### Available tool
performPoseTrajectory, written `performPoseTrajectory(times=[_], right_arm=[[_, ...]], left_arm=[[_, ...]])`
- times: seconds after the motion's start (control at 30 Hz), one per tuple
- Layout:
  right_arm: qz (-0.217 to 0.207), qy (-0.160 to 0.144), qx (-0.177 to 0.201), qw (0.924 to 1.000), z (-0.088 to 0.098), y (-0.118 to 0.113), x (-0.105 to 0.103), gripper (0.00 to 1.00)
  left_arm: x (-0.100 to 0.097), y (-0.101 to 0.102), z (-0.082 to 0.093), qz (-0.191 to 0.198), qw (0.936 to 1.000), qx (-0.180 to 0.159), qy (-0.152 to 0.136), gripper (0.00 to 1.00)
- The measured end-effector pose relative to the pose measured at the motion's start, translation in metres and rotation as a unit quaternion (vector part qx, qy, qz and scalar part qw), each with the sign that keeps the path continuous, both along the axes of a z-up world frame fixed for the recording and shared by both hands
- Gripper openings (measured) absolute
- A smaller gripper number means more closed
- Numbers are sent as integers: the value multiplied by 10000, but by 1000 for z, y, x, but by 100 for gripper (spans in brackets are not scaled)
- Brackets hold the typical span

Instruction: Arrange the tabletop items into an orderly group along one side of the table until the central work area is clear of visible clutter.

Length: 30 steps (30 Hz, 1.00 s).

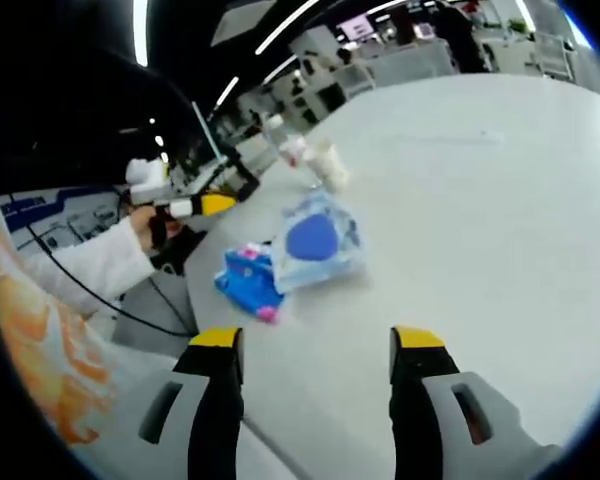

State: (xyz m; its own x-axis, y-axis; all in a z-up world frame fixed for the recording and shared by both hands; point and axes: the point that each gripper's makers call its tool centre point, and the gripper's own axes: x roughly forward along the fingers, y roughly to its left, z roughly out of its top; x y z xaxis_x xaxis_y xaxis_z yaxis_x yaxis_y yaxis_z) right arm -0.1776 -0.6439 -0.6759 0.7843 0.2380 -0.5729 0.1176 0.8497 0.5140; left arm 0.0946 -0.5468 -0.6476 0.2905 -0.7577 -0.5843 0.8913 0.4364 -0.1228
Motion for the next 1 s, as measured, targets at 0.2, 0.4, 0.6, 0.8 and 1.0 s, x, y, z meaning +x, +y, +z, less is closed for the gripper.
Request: performPoseTrajectory(times=[0.2,0.4,0.6,0.8,1.0], right_arm=[[73,-9,-86,9999,4,4,-1,57],[16,16,-115,9999,1,5,-4,57],[-100,92,93,9999,-5,3,-2,57],[-11,56,138,9999,-2,6,10,57],[167,142,195,9996,-6,16,14,54]], left_arm=[[-7,3,-1,-98,9999,-19,-8,83],[-14,18,-11,-132,9999,87,42,81],[-11,30,-21,-191,9995,247,102,81],[-1,24,-21,-262,9994,203,123,79],[4,10,-32,-433,9985,294,162,76]])
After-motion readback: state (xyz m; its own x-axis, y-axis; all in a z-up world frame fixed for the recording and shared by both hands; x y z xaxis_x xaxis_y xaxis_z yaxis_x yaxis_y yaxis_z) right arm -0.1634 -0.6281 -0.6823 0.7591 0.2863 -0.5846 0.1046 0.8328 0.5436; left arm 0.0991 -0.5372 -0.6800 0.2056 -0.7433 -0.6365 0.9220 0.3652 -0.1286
